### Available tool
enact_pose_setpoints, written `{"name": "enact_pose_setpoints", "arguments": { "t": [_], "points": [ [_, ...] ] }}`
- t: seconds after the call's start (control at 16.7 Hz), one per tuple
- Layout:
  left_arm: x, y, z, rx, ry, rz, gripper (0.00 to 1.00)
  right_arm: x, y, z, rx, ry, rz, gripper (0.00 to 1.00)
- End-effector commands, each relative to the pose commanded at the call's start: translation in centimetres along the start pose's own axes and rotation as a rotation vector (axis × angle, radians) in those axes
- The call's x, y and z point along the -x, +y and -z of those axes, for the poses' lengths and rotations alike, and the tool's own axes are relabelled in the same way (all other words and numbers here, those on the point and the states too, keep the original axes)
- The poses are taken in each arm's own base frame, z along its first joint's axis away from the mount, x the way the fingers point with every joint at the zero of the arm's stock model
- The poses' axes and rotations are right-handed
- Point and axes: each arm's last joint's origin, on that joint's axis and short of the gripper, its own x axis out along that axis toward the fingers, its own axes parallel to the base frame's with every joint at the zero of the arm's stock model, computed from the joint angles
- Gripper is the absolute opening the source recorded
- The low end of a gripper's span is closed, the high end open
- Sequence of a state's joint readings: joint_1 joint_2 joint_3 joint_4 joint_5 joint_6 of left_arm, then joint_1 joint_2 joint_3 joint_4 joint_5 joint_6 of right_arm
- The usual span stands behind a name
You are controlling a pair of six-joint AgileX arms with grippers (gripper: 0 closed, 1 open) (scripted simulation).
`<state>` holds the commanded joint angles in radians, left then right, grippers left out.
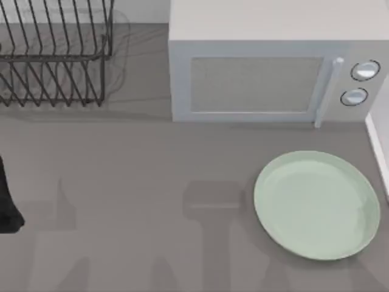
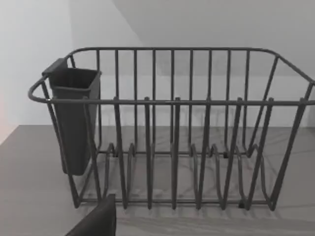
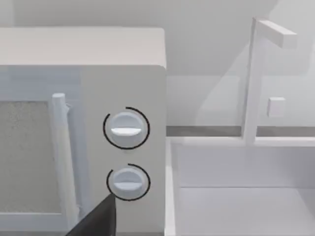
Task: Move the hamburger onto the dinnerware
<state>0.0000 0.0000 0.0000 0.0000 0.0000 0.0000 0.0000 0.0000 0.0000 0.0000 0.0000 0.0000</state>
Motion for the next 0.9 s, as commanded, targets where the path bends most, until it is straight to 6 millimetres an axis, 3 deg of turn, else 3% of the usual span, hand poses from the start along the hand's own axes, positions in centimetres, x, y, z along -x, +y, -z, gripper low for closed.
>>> {"name": "enact_pose_setpoints", "arguments": {
  "t": [0.24,0.42,0.66,0.9],
  "points": [
    [0.0,0.0,0.0,0.000,0.000,0.000,1.00,0.0,0.0,-0.4,0.030,0.039,-0.001,1.00],
    [0.0,0.0,0.0,0.000,0.000,0.000,1.00,-0.4,0.0,-1.4,0.129,0.192,-0.009,1.00],
    [0.0,0.0,0.0,0.000,0.000,0.000,1.00,-2.1,0.0,-2.1,0.318,0.571,-0.083,1.00],
    [0.0,0.0,0.0,0.000,0.000,0.000,1.00,-4.8,0.0,-1.8,0.495,1.008,-0.270,1.00]
  ]
}}
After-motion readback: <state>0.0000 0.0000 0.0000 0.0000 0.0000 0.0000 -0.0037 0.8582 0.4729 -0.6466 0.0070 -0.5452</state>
